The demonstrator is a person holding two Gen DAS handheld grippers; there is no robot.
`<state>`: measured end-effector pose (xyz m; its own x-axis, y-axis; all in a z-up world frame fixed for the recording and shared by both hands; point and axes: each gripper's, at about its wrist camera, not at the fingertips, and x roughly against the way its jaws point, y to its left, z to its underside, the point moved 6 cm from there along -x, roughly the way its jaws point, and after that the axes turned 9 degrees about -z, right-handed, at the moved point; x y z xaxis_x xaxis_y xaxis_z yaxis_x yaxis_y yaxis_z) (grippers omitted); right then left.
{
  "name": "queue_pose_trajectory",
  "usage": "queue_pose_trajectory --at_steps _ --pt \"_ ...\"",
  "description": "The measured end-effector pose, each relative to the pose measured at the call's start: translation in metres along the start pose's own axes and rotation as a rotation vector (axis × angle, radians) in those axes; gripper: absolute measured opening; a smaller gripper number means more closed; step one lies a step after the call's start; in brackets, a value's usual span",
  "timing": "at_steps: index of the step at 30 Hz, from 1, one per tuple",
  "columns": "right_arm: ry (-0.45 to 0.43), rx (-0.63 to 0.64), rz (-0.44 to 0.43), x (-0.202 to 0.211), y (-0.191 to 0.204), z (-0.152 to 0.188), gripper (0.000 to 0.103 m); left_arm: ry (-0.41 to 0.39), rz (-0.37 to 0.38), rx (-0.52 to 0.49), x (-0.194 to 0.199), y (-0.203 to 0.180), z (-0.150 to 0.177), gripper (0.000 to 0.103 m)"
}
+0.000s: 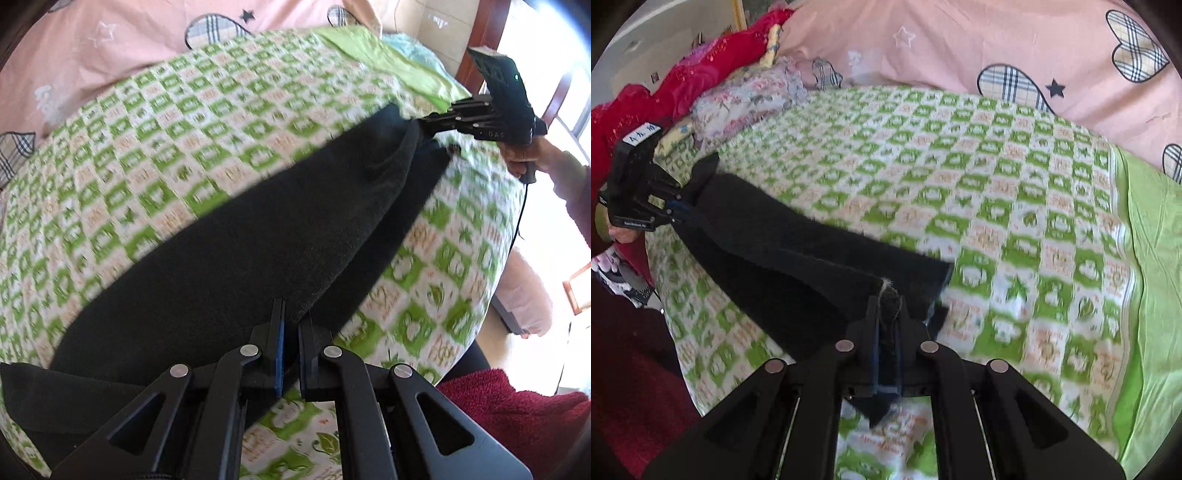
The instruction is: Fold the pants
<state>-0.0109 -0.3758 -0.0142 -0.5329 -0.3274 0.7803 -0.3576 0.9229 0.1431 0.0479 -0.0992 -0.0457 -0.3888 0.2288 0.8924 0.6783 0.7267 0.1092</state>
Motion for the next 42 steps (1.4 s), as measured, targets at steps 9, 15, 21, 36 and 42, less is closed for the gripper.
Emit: queue_pose_trajectory --at_steps 9,15,21,36,42 --pt "0.003 -0.019 0.03 0.008 0.011 0.022 0.007 0.009 0.0 0.024 -0.014 -0.007 0.021 0.005" --pt "0.071 -0.045 0.079 -0.002 0.015 0.034 0.009 0.025 0.016 0.073 -0.025 -0.008 0.029 0.016" --pt "0.003 -0.097 0.156 0.023 0.022 0.022 0.049 0.017 0.017 0.201 -0.005 0.014 0.046 0.053" --pt "-0.111 0.045 -0.157 -0.048 0.159 -0.049 0.05 0.105 -0.144 0.691 0.035 0.162 0.095 0.066" --pt "-0.096 0.106 -0.327 -0.1 0.222 -0.08 0.05 0.213 -0.215 0.838 0.033 0.214 0.099 0.066"
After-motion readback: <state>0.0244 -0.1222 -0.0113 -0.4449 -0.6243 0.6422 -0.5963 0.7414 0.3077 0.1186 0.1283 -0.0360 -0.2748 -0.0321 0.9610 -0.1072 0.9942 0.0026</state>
